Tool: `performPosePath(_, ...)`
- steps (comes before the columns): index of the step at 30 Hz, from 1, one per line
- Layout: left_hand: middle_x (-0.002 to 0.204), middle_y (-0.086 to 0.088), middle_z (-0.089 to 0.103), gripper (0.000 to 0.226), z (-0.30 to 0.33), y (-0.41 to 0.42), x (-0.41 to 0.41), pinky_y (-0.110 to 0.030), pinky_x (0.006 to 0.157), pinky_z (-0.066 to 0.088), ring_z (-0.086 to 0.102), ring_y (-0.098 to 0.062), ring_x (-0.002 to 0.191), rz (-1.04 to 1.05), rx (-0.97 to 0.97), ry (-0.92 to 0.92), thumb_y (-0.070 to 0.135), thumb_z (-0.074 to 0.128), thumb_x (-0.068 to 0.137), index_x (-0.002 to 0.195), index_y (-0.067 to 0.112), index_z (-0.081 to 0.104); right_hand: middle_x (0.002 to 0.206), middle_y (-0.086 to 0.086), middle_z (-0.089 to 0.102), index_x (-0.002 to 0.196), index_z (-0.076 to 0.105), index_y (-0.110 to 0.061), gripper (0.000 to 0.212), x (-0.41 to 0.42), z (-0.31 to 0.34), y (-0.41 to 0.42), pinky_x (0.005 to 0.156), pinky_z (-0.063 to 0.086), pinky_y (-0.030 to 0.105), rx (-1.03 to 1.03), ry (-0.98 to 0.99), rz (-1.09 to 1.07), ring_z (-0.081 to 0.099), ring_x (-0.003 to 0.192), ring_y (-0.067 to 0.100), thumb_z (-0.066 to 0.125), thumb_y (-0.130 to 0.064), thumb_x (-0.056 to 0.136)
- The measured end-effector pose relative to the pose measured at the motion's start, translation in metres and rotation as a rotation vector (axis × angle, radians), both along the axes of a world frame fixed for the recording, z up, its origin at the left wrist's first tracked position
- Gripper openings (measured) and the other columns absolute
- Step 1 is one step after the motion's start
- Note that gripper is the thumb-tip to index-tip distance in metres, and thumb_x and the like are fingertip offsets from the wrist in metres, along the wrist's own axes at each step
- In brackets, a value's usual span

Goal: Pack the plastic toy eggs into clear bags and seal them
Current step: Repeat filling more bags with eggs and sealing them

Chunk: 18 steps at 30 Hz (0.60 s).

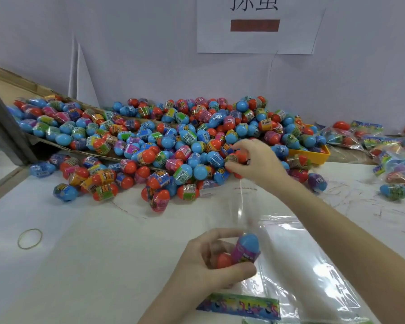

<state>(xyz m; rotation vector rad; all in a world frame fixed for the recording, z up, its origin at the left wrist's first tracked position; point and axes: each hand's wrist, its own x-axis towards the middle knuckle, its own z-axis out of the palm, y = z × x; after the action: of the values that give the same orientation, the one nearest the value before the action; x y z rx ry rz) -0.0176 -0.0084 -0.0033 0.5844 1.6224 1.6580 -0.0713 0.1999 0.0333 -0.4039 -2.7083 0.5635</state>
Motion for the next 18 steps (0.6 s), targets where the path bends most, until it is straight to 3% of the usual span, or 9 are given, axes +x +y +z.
performPosePath(2, 0.085, -0.003, 0.073, 0.051, -0.002, 0.0, 0.002, -0.02, 0.058, 0.05, 0.065, -0.006, 0.067, 0.007, -0.021, 0.019, 0.03, 0.085, 0.047, 0.094, 0.041, 0.068, 0.115, 0.009, 0.052, 0.122, 0.053, -0.014, 0.053, -0.011, -0.017, 0.005, 0.093, 0.04, 0.038, 0.039, -0.076, -0.002, 0.046, 0.11, 0.026, 0.07, -0.037, 0.077)
performPosePath(7, 0.082, 0.002, 0.072, 0.06, -0.001, 0.001, 0.003, -0.018, 0.058, 0.049, 0.061, -0.005, 0.064, 0.049, -0.047, 0.052, 0.041, 0.083, 0.045, 0.101, 0.036, 0.062, 0.113, 0.007, 0.055, 0.126, 0.05, -0.011, 0.051, -0.007, -0.022, 0.005, 0.083, 0.039, 0.029, 0.024, 0.093, -0.039, 0.052, 0.103, 0.024, 0.069, -0.023, 0.08)
performPosePath(11, 0.078, 0.0, 0.072, 0.049, 0.003, 0.004, 0.005, -0.016, 0.058, 0.051, 0.066, -0.009, 0.065, 0.119, -0.008, 0.038, 0.05, 0.076, 0.062, 0.104, 0.031, 0.058, 0.087, -0.011, 0.059, 0.114, 0.048, -0.019, 0.039, 0.026, 0.014, -0.006, 0.064, 0.049, 0.014, -0.564, 0.365, -0.01, 0.059, 0.074, 0.003, 0.068, -0.013, 0.08)
performPosePath(13, 0.077, 0.0, 0.072, 0.057, 0.006, 0.006, 0.005, -0.014, 0.055, 0.049, 0.065, -0.007, 0.064, 0.13, 0.002, 0.021, 0.051, 0.064, 0.053, 0.105, 0.028, 0.059, 0.079, -0.011, 0.064, 0.097, 0.053, -0.022, 0.028, 0.05, 0.037, -0.013, 0.063, 0.049, 0.014, -0.754, 0.487, 0.089, 0.062, 0.072, 0.003, 0.069, -0.012, 0.076)
performPosePath(15, 0.076, 0.003, 0.071, 0.062, 0.009, 0.01, 0.005, -0.015, 0.052, 0.048, 0.065, -0.007, 0.063, 0.132, 0.012, 0.016, 0.053, 0.064, 0.048, 0.104, 0.027, 0.06, 0.075, -0.008, 0.067, 0.089, 0.059, -0.023, 0.023, 0.078, 0.057, -0.022, 0.061, 0.048, 0.013, -0.82, 0.483, 0.284, 0.062, 0.069, 0.005, 0.065, -0.015, 0.068)
performPosePath(18, 0.07, 0.002, 0.07, 0.055, 0.014, 0.016, 0.007, -0.016, 0.046, 0.042, 0.061, -0.008, 0.057, 0.153, 0.057, 0.017, 0.046, 0.071, 0.048, 0.098, 0.027, 0.061, 0.084, -0.006, 0.067, 0.088, 0.065, -0.029, 0.026, 0.111, 0.075, -0.034, 0.064, 0.051, 0.017, -0.711, 0.353, 0.507, 0.063, 0.075, 0.009, 0.064, -0.025, 0.062)
